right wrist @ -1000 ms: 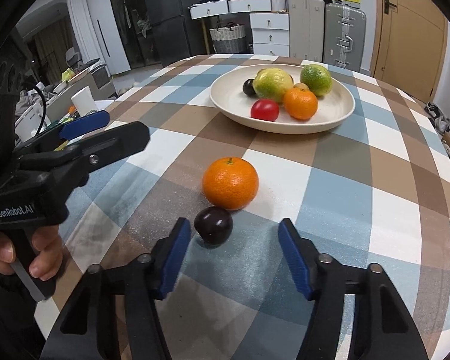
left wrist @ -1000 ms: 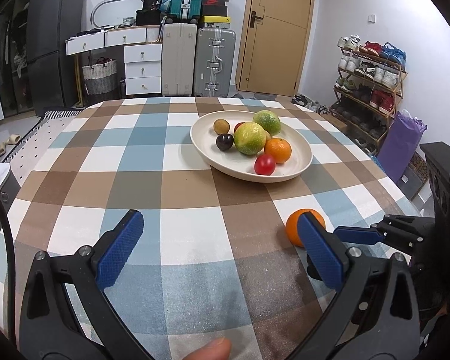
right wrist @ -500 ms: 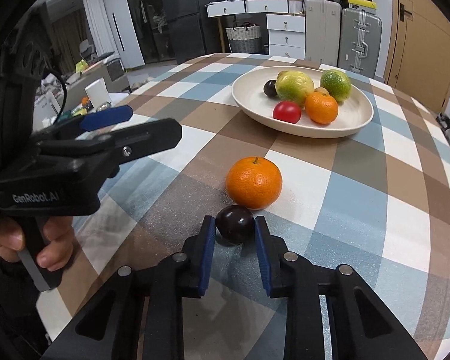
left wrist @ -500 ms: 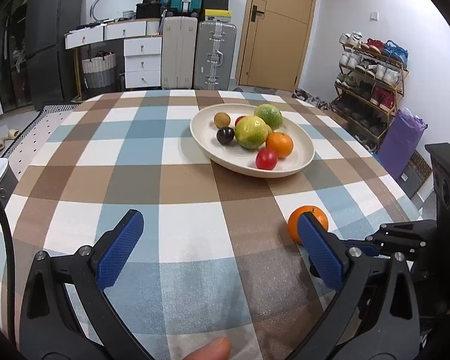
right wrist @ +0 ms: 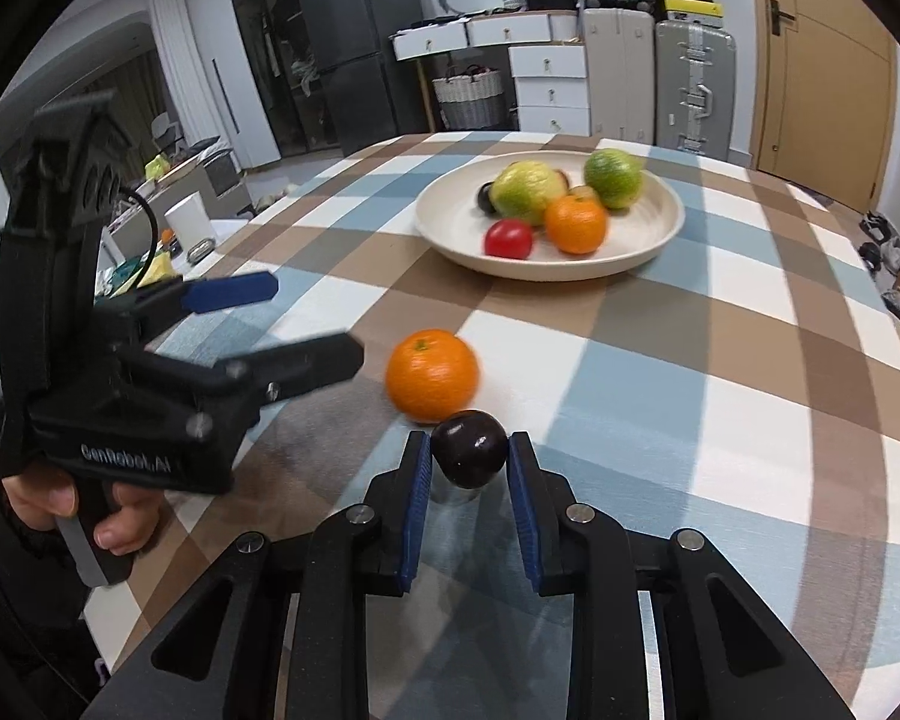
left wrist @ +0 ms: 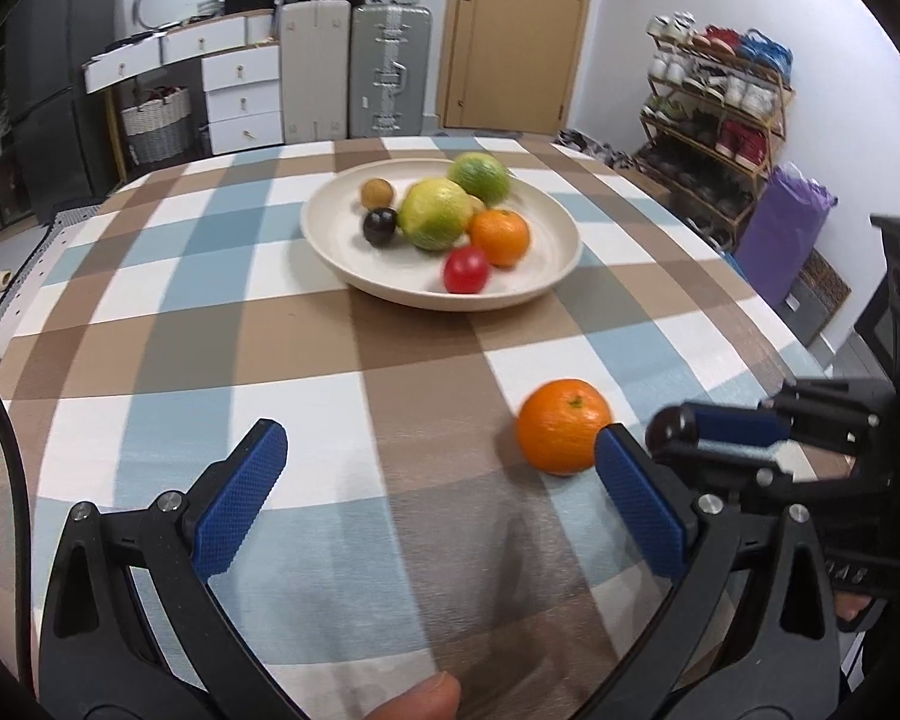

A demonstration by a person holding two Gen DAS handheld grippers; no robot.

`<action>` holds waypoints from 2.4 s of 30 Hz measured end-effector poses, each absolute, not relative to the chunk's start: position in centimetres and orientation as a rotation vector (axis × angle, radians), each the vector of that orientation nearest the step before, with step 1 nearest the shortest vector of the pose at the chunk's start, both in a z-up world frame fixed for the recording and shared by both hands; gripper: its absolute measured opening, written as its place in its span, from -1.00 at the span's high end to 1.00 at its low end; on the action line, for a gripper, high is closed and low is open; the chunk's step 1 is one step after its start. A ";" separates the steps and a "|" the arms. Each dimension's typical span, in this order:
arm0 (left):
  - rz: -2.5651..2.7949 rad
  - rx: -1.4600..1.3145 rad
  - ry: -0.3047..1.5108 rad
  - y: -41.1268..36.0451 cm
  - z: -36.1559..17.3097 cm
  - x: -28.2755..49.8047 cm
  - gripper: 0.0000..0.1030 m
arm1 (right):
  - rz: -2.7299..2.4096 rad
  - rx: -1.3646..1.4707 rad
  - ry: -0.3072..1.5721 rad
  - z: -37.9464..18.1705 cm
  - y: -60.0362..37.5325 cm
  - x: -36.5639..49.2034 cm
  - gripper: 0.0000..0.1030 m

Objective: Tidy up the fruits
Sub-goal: 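Grasp the dark plum with the right tool while the left tool grasps the orange, then carry the orange and plum over the plate and open both tools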

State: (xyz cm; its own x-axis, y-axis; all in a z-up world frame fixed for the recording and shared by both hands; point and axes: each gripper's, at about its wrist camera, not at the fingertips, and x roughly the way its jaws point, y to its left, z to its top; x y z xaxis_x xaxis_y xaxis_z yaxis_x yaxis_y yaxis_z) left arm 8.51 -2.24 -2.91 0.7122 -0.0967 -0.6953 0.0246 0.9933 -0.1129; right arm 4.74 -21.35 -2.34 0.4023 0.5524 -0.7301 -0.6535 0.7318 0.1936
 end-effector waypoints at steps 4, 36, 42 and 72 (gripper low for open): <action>-0.081 -0.068 0.814 -3.6 -3.5 9.4 -0.98 | 0.728 -0.107 0.862 -2.1 -22.5 5.5 0.48; -0.220 -0.035 0.795 -5.1 -2.7 10.5 0.25 | 0.669 -0.061 0.832 -1.4 -23.2 7.9 0.48; -0.171 -0.066 0.733 -3.1 -1.5 10.5 0.25 | 0.675 -0.050 0.810 -0.8 -22.7 8.4 0.48; -0.045 -0.102 0.687 1.2 -1.5 18.6 0.25 | 0.614 0.073 0.719 1.2 -20.7 15.7 0.48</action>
State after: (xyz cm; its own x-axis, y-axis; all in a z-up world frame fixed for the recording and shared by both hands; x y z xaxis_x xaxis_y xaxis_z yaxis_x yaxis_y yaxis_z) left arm 18.57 1.22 -1.49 0.7723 -0.0752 -0.6308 0.0080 0.9940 -0.1087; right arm 15.73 -20.67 1.20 0.5859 0.5502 -0.5950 -0.5017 0.8229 0.2668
